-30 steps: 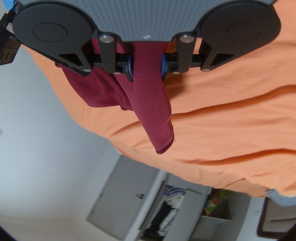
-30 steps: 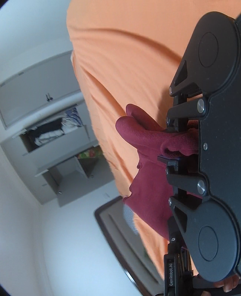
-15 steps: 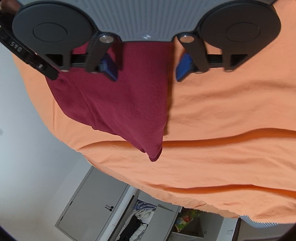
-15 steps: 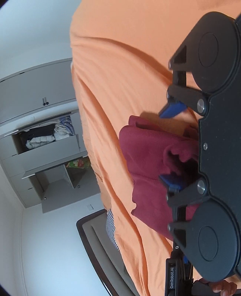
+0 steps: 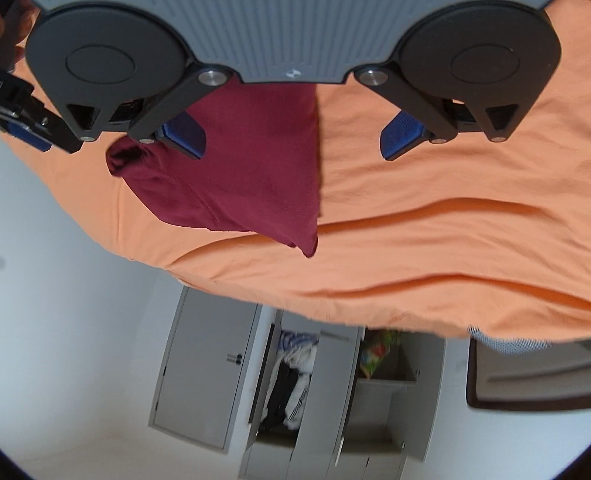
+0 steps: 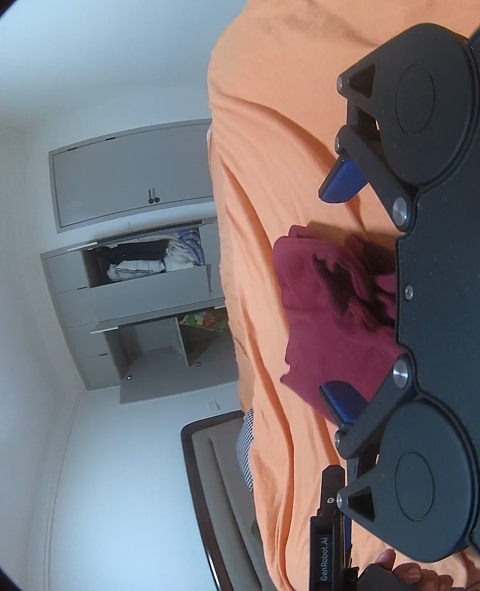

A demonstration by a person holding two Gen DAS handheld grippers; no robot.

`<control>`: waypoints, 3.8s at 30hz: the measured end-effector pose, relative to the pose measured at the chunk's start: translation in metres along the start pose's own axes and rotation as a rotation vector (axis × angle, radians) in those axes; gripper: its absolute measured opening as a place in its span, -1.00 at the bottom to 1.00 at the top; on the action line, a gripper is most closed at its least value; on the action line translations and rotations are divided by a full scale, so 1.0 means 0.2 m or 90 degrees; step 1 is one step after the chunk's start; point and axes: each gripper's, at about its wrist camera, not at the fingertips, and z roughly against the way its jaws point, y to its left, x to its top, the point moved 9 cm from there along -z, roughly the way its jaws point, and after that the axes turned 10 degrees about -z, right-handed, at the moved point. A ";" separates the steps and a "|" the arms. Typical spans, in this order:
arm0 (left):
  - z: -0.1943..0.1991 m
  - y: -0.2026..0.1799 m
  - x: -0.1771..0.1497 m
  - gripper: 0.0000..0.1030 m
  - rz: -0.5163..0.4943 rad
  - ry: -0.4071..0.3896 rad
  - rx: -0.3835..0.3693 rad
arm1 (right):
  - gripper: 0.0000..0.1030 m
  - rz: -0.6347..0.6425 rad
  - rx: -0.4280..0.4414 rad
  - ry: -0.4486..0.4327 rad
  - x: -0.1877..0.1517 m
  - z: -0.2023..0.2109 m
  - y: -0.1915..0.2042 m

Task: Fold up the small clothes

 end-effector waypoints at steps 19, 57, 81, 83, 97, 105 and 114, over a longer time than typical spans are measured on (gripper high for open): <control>0.39 -0.02 -0.39 0.99 -0.075 -0.023 0.030 | 0.99 0.056 -0.032 -0.011 -0.30 0.50 0.06; 0.35 0.05 -0.44 0.99 -0.064 0.011 0.039 | 0.99 0.048 -0.058 0.023 -0.39 0.46 -0.01; 0.33 0.05 -0.45 0.99 -0.063 0.017 0.038 | 0.99 0.046 -0.064 0.030 -0.40 0.44 -0.02; 0.33 0.05 -0.45 0.99 -0.063 0.018 0.038 | 0.99 0.046 -0.064 0.030 -0.40 0.44 -0.02; 0.32 0.06 -0.45 0.99 -0.063 0.021 0.039 | 0.99 0.045 -0.065 0.034 -0.41 0.43 -0.03; 0.30 0.04 -0.46 0.99 -0.087 0.042 0.058 | 0.99 0.045 -0.065 0.039 -0.42 0.41 -0.02; 0.30 0.05 -0.45 0.99 -0.096 0.035 0.077 | 0.99 0.046 -0.070 0.045 -0.43 0.41 -0.03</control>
